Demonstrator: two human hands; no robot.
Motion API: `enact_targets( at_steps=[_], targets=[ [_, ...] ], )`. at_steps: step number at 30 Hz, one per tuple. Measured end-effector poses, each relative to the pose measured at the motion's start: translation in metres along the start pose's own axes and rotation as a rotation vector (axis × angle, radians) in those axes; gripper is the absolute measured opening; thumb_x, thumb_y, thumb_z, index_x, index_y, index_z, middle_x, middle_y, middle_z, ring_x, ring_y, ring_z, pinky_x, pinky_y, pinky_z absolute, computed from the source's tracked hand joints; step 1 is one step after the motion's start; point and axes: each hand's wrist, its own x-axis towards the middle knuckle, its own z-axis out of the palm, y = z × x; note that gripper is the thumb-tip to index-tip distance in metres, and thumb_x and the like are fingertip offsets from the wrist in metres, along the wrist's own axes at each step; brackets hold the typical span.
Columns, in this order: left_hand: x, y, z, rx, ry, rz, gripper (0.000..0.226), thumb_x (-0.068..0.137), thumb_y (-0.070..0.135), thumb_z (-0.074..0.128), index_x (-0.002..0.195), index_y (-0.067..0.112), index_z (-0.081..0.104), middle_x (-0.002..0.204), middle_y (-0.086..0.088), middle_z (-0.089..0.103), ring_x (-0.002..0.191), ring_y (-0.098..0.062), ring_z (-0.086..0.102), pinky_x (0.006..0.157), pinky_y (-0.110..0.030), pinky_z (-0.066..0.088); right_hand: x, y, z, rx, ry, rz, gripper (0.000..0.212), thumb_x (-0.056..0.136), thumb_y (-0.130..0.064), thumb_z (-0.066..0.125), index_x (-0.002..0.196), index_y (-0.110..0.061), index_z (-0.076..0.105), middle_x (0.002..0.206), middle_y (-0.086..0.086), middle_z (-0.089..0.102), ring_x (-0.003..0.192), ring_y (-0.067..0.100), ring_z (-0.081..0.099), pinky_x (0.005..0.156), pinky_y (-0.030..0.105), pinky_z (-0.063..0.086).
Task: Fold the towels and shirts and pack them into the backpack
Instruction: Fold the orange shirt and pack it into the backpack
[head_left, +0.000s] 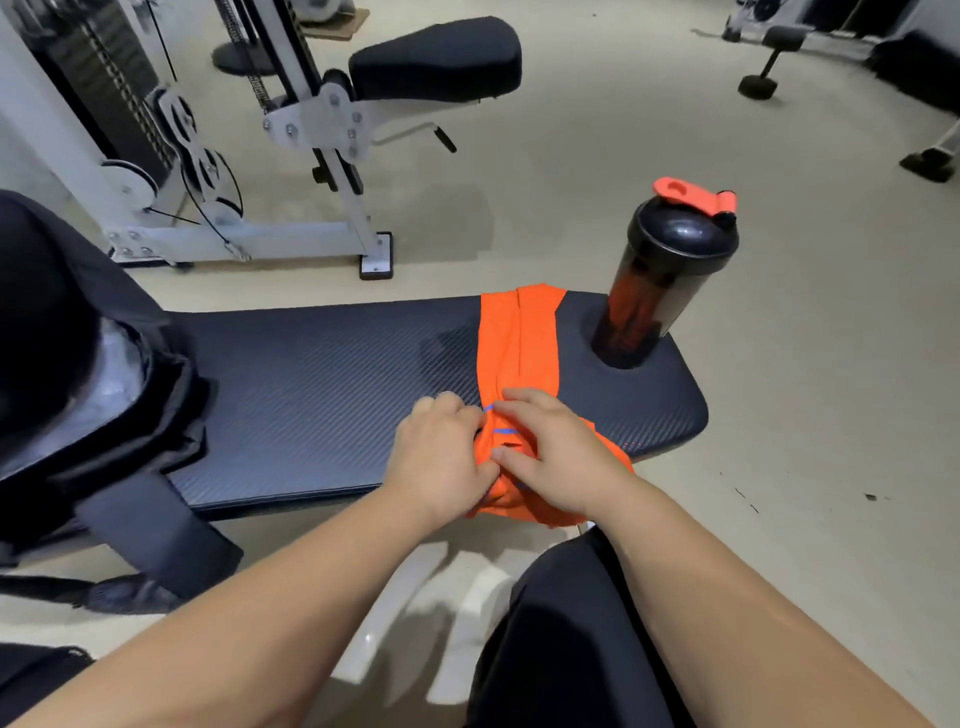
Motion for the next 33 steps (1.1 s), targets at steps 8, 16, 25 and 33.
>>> enact_targets(
  at_steps=[8,16,25,33],
  targets=[
    [-0.008,-0.028,-0.009,-0.358,0.127,-0.123,0.008,0.086,0.022,0.063,0.079,0.018,0.062,0.076,0.001,0.064,0.077,-0.026,0.059,0.069,-0.036,0.043,0.011,0.003,0.004,-0.105,0.131,-0.03,0.047,0.076,-0.038,0.073,0.12,-0.024,0.067,0.124,0.0,0.062,0.118,0.026,0.054,0.104,0.037,0.041],
    [-0.026,-0.088,-0.047,-0.553,0.277,-0.465,0.016,0.093,0.021,0.066,0.078,0.018,0.061,0.066,0.004,0.061,0.062,-0.015,0.053,0.059,-0.032,0.037,0.025,0.001,0.008,-0.197,0.27,0.036,0.016,0.089,-0.038,0.068,0.094,-0.023,0.069,0.094,0.002,0.059,0.097,0.031,0.054,0.081,0.042,0.044],
    [-0.021,-0.1,-0.062,-1.367,0.389,-0.769,0.011,0.101,0.018,0.054,0.095,0.012,0.061,0.085,-0.011,0.071,0.073,-0.023,0.066,0.074,-0.041,0.056,0.009,-0.015,0.01,-0.141,0.197,-0.138,0.062,0.065,-0.081,0.062,0.099,-0.029,0.056,0.095,-0.007,0.049,0.093,0.021,0.05,0.082,0.039,0.045],
    [-0.015,-0.12,-0.068,-1.005,0.588,-0.803,0.025,0.09,0.005,0.055,0.111,0.02,0.056,0.09,-0.005,0.065,0.082,-0.025,0.064,0.071,-0.036,0.053,0.008,-0.024,0.024,-0.535,0.103,-0.209,0.072,0.071,-0.074,0.067,0.13,-0.034,0.059,0.115,-0.002,0.052,0.106,0.027,0.05,0.086,0.044,0.042]
  ],
)
